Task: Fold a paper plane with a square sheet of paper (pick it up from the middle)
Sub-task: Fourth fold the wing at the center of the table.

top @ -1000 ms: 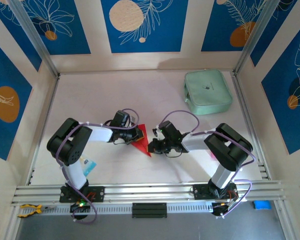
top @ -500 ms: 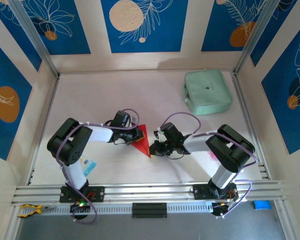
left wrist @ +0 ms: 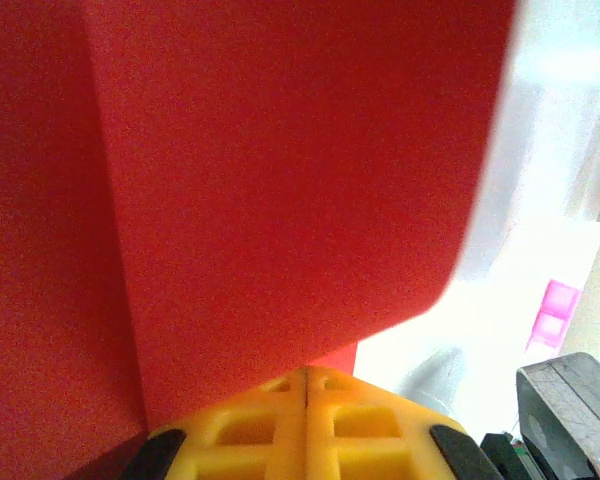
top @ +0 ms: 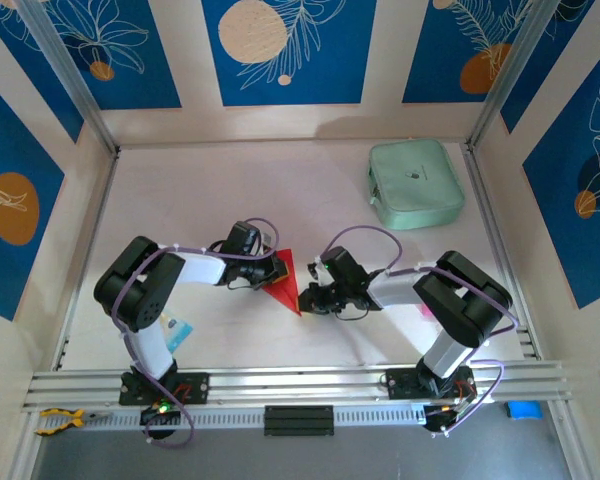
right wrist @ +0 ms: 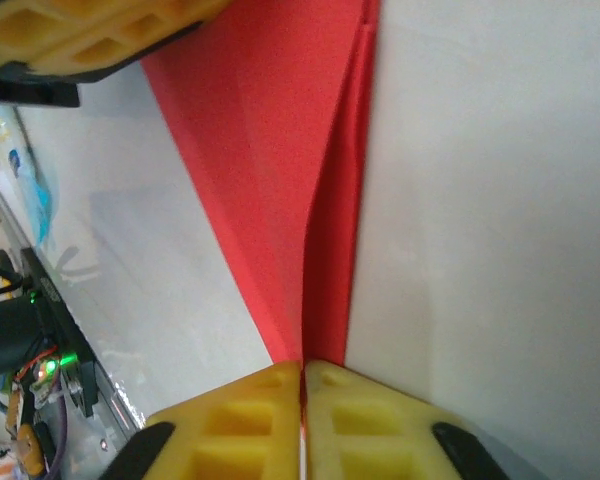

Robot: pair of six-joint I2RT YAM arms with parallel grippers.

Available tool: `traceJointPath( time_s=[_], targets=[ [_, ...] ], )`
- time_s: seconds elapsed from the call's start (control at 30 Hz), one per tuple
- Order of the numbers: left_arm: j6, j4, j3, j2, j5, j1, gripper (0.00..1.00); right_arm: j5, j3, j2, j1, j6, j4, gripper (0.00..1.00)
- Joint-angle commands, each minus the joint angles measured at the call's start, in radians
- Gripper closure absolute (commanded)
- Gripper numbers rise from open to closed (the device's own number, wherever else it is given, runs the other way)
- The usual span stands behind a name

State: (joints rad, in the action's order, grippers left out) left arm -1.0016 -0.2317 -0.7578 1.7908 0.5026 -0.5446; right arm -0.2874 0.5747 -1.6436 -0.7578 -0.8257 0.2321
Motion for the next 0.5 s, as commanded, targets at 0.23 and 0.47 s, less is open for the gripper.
traceJointPath(
  time_s=[0.23, 0.47],
  targets=[
    [-0.001, 0.031, 0.029, 0.038, -0.042, 0.000, 0.96, -0.010, -0.034, 0.032, -0.023, 0.002, -0.099, 0.91],
    [-0.006, 0.024, 0.029, 0.042, -0.041, 0.000, 0.96, 0.001, -0.036, 0.007, -0.028, -0.002, -0.111, 0.88]
  ],
)
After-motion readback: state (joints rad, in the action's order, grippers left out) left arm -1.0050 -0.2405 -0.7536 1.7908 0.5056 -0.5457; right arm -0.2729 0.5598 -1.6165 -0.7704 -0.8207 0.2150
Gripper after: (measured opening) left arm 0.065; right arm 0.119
